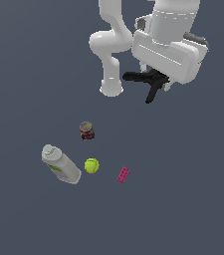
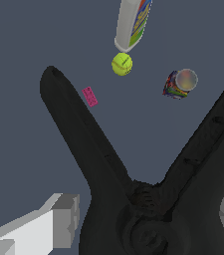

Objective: Pick up a designated object from a clutter of objects.

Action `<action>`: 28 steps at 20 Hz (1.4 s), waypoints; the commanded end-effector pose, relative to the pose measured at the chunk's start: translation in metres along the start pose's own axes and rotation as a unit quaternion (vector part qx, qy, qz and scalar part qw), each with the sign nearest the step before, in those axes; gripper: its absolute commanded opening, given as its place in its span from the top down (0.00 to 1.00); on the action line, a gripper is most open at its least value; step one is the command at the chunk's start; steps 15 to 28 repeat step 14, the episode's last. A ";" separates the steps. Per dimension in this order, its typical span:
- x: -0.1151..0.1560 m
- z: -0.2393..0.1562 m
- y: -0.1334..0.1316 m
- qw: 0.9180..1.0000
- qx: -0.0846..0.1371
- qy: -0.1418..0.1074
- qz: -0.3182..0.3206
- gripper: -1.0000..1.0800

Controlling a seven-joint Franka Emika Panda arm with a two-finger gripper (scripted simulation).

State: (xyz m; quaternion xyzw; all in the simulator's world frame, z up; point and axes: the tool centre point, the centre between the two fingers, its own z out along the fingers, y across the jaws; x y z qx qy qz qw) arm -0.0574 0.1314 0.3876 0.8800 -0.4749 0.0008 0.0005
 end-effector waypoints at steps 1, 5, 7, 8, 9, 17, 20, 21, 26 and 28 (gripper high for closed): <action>-0.005 -0.016 -0.002 1.000 0.000 0.000 0.000 1.00; -0.012 -0.034 -0.005 1.000 0.000 0.000 0.000 1.00; -0.013 -0.039 -0.006 1.000 0.000 -0.001 0.000 1.00; -0.014 -0.042 -0.006 1.000 0.000 -0.001 0.000 1.00; -0.014 -0.043 -0.006 1.000 0.000 -0.001 0.000 1.00; -0.015 -0.044 -0.008 1.000 0.000 -0.001 0.000 1.00; -0.015 -0.044 -0.008 1.000 0.000 -0.001 0.000 1.00; -0.015 -0.044 -0.008 1.000 0.000 -0.001 0.000 1.00; -0.015 -0.044 -0.008 1.000 0.000 -0.001 0.000 1.00; -0.015 -0.044 -0.008 1.000 0.000 -0.001 0.000 1.00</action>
